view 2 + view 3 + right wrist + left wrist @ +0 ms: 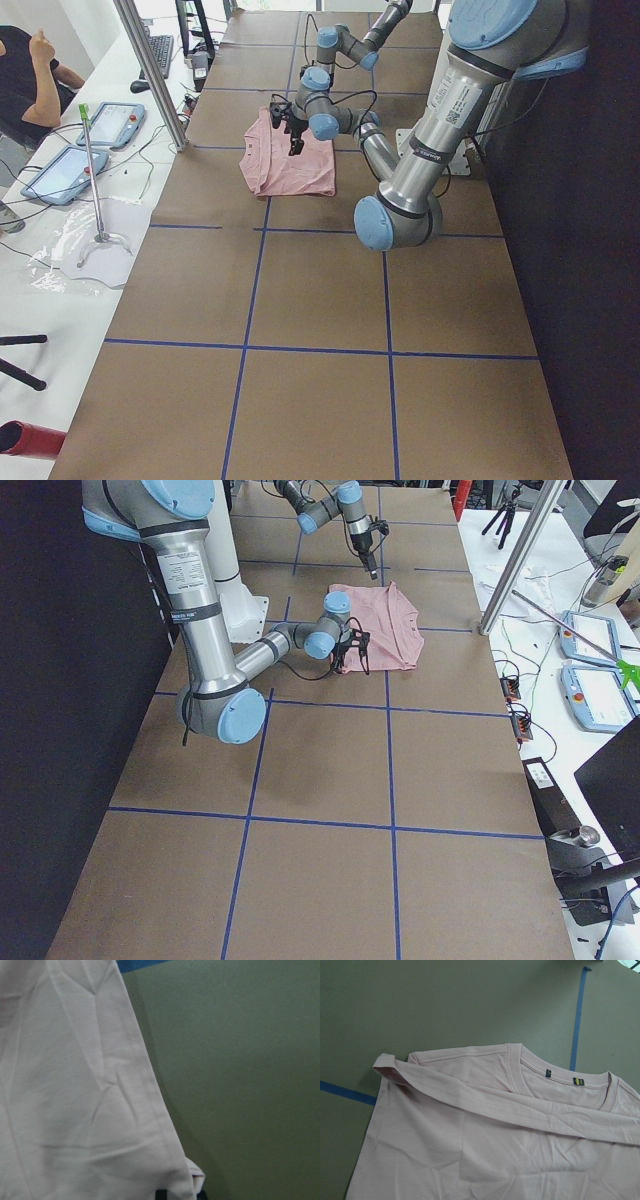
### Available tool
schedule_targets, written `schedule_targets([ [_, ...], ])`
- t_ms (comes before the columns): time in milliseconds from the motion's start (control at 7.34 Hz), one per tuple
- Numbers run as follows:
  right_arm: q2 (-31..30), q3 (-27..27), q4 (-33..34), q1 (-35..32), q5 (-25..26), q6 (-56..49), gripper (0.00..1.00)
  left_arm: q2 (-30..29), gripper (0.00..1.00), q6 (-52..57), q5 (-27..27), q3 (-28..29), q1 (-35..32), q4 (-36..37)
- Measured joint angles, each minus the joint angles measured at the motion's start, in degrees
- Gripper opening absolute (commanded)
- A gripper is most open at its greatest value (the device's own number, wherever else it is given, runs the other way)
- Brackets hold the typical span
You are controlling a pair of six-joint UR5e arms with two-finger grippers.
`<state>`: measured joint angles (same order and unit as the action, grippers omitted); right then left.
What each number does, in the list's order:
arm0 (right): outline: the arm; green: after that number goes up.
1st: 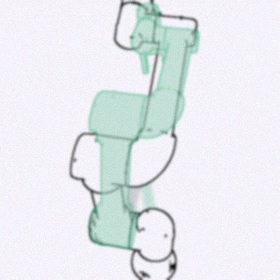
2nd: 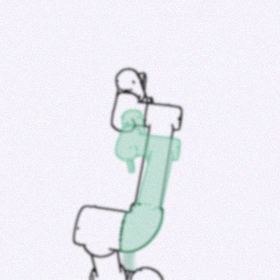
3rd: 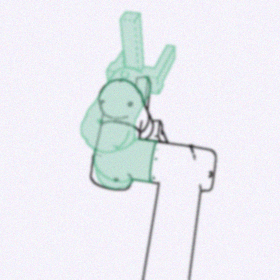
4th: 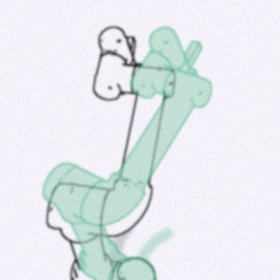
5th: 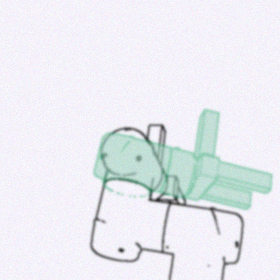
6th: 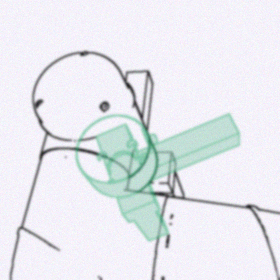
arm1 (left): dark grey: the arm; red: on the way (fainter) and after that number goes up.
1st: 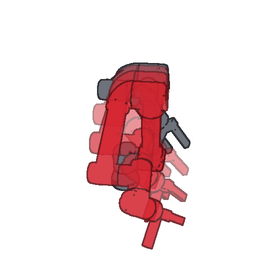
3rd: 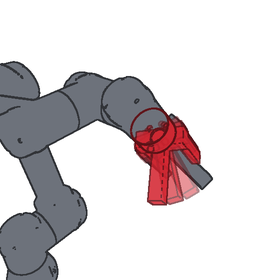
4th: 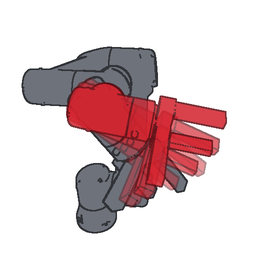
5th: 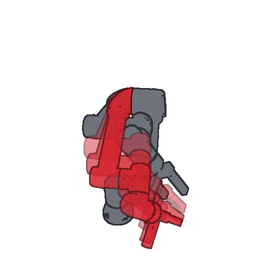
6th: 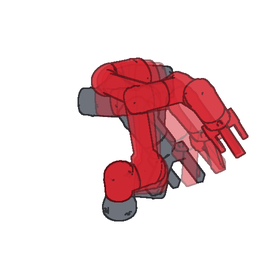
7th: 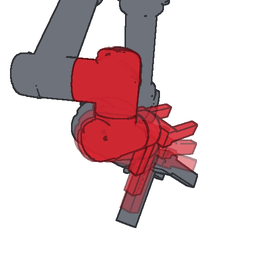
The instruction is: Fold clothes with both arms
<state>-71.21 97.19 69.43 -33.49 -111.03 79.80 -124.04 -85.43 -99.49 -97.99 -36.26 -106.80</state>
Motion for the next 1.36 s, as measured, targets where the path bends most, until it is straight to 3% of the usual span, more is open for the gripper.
schedule_targets([
  [545, -1.8, 2.0, 0.1, -0.2, -1.2, -0.2, 0.00, -0.1, 1.00, 0.0, 0.0, -0.1, 0.1, -0.1],
  [817, -9.4, 10.1, 0.2, 1.7, -2.1, -0.2, 0.00, -0.2, 1.00, 0.0, 0.0, -0.3, 0.2, -0.1],
  [1362, -24.9, 24.7, 0.1, 12.6, -4.6, 1.3, 0.00, -0.1, 1.00, 0.0, 0.0, -1.5, 1.0, -0.1],
])
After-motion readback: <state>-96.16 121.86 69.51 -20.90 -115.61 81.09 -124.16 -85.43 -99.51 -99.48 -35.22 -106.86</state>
